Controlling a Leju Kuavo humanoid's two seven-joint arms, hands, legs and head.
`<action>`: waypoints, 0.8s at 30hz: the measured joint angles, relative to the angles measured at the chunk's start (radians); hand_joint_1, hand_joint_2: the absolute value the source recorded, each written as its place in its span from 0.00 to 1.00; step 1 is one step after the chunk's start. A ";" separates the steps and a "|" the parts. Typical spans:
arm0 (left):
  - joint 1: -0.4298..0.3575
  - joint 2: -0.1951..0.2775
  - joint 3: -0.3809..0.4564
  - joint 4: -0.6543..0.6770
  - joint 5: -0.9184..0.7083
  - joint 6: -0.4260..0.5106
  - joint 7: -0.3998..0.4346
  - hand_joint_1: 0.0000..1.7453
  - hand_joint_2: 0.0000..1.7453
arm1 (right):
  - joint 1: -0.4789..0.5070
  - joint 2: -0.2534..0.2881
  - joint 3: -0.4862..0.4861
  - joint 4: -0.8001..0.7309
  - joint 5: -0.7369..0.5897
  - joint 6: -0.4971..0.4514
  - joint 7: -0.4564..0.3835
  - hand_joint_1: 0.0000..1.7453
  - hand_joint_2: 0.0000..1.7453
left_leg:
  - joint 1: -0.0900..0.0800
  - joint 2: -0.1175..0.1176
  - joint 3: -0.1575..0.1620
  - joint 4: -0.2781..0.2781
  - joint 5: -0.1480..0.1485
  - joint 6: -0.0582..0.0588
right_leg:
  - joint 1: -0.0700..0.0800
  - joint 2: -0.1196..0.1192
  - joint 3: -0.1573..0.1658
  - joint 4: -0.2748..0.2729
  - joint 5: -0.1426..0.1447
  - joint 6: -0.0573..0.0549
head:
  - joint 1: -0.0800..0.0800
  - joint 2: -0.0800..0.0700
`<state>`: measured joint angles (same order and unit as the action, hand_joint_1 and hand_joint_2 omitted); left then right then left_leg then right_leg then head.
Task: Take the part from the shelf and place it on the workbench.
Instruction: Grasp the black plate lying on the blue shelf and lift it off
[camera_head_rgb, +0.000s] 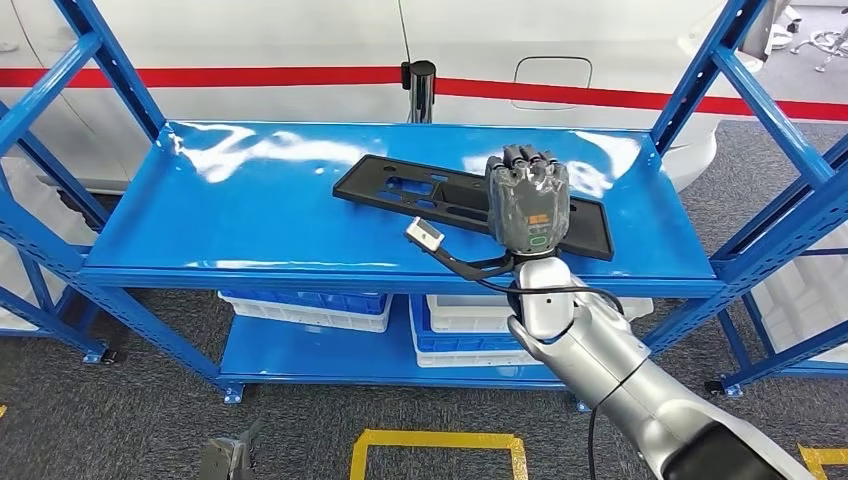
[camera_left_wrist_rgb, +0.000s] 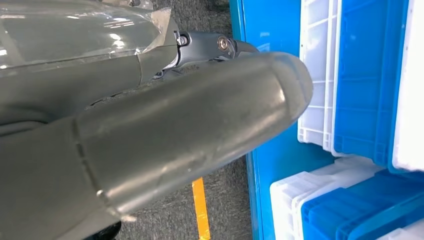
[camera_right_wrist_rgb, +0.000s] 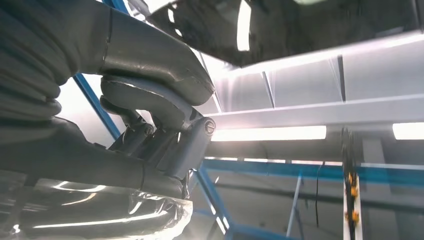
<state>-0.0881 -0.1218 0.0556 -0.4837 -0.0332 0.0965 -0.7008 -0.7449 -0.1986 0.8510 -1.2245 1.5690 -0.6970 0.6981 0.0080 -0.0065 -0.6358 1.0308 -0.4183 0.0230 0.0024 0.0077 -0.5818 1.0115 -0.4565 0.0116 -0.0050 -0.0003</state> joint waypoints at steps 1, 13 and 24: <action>0.000 -0.002 0.000 0.000 0.000 0.000 0.000 0.00 0.00 | 0.001 -0.013 0.000 -0.021 0.000 0.000 0.000 1.00 1.00 | 0.000 0.000 0.000 0.000 0.000 0.000 | 0.000 0.000 0.000 0.000 0.000 0.000 | 0.000 0.000; 0.002 -0.018 -0.019 0.000 0.002 -0.009 0.000 0.00 0.00 | 0.129 -0.100 -0.077 -0.211 -0.001 0.000 -0.080 0.00 1.00 | 0.002 -0.001 0.000 0.000 -0.002 -0.002 | 0.001 0.000 0.001 0.000 -0.003 0.002 | 0.000 0.000; 0.000 -0.036 -0.090 0.000 0.001 -0.029 0.000 0.00 0.00 | 0.468 0.117 -0.390 -0.226 -0.116 0.090 -0.442 0.00 1.00 | 0.002 -0.002 0.000 -0.001 -0.004 -0.003 | 0.001 -0.003 0.000 0.000 -0.006 0.000 | 0.000 0.000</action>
<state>-0.0876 -0.1575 -0.0346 -0.4834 -0.0321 0.0679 -0.7009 -0.2772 -0.0811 0.4612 -1.4501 1.4527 -0.6073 0.2558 0.0103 -0.0088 -0.6362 1.0300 -0.4228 0.0197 0.0037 0.0049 -0.5816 1.0114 -0.4626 0.0116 -0.0051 -0.0004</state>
